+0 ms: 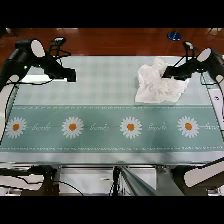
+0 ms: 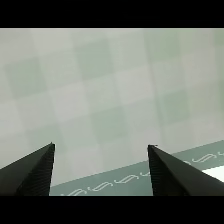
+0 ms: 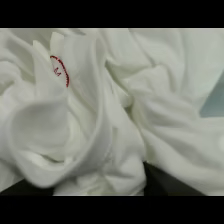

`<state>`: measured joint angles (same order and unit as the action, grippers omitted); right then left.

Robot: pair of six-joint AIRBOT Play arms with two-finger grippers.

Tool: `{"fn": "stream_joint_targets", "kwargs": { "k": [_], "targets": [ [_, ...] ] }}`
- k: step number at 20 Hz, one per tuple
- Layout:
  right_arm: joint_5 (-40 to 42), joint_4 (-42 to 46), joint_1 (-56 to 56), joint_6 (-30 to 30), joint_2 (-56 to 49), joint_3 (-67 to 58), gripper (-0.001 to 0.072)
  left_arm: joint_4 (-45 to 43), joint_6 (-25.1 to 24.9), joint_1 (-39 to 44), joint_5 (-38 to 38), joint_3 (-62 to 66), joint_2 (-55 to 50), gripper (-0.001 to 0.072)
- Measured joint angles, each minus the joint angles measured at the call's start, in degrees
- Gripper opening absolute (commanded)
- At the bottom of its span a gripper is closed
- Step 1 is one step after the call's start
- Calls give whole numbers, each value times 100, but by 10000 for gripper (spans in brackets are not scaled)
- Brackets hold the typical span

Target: Fold the shirts.

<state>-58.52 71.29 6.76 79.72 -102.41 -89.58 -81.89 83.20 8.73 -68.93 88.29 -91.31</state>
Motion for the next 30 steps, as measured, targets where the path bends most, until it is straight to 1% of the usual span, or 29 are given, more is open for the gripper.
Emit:
{"fn": "stream_joint_targets", "kwargs": {
  "k": [1,2,5,7,11,14,18,22,25,28,29,30],
  "targets": [
    [-35,-87,-37,15,-166,0,216,22,0,-4,0,-2,0,716],
    [-87,-142,-85,52,-313,0,31,42,-2,-4,0,-2,0,715],
    [-195,-321,-214,107,-457,-7,27,68,0,-11,-4,-2,39,715],
    [-404,-417,-297,22,-278,4,27,94,0,-11,-13,-2,118,715],
    [-481,-835,-476,-216,734,0,27,402,2,-11,-42,72,385,715],
    [-651,-1071,-752,-260,1526,0,27,914,-2,-9,-155,184,656,715],
    [-1029,-1196,-1445,-31,2146,0,27,1519,-111,90,-553,254,1021,715],
    [-1102,-1178,-2371,232,2330,0,28,1768,-203,393,-1113,249,1220,715],
    [-933,-866,-2949,522,2345,0,28,1847,-262,678,-1276,61,1261,715],
    [-929,-415,-3316,844,2149,0,29,1864,-284,938,-1320,-315,1272,715],
    [-942,-306,-3379,901,2041,0,58,1873,-286,1019,-1294,-476,1274,715],
    [-957,-219,-3425,968,1912,0,205,1875,-289,1088,-1248,-629,1274,715]
  ]
}}
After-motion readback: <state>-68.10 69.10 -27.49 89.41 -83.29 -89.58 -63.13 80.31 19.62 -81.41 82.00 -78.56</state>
